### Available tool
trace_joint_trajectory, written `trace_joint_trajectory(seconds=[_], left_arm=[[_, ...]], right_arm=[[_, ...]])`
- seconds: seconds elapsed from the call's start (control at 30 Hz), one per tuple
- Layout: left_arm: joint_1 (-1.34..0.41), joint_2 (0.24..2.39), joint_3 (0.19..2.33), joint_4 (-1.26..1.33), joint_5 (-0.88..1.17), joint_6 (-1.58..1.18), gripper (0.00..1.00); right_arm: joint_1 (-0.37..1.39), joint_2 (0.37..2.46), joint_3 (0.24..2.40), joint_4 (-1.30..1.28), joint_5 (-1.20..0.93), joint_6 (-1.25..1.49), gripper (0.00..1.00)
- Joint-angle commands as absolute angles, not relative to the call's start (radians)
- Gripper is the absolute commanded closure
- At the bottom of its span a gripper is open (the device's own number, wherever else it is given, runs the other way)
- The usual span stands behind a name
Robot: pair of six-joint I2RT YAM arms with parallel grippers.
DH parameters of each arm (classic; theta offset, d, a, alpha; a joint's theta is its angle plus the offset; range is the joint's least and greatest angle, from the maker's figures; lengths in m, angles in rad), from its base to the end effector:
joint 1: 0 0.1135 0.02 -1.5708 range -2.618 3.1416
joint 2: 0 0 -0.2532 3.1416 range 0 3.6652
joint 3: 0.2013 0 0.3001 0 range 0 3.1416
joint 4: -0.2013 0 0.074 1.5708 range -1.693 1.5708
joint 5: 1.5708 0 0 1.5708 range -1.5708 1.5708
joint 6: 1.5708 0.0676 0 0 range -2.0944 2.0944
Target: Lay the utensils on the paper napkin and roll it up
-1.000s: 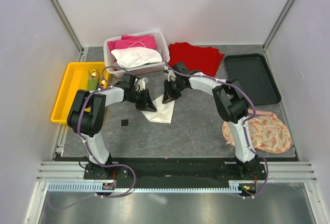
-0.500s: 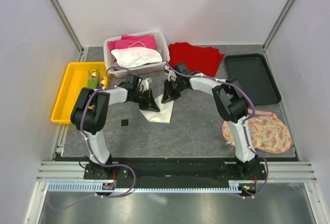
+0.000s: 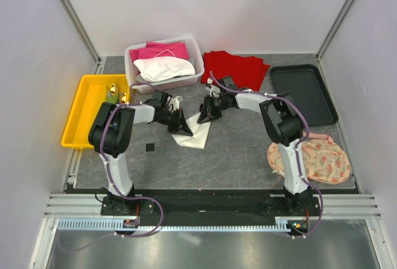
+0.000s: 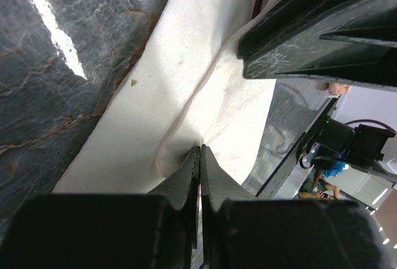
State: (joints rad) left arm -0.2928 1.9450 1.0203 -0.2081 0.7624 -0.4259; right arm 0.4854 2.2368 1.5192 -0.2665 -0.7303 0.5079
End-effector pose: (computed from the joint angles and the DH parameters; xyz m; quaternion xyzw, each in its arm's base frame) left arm 0.3596 -0.1572 0.0392 0.0204 0.9094 -0.4109 0.0611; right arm 0.4268 0.2761 0.0609 -0.0932 0.8953 0.4292 0.0746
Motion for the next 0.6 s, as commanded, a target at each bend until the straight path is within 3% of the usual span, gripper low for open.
trace_joint_trajectory(seconds=[0.0,0.2,0.33,0.57], left_arm=[[-0.288,1.977,1.026,-0.222,0.69,-0.42,0.96],[-0.287,1.97,1.019,-0.222,0.675,-0.422,0.96],[-0.282,1.968,0.996,-0.206,0.669,-0.456,0.97],[-0.284,1.954,0.942,-0.164,0.666,-0.535,0.98]], right_arm=[[0.473,2.194,1.513,-0.206,-0.79,0.547,0.8],[0.443,2.161,1.436,-0.009,-0.876,0.753,0.8],[0.419,2.082,1.262,0.292,-0.874,0.991,0.79],[0.416,2.078,1.141,0.365,-0.834,1.054,0.79]])
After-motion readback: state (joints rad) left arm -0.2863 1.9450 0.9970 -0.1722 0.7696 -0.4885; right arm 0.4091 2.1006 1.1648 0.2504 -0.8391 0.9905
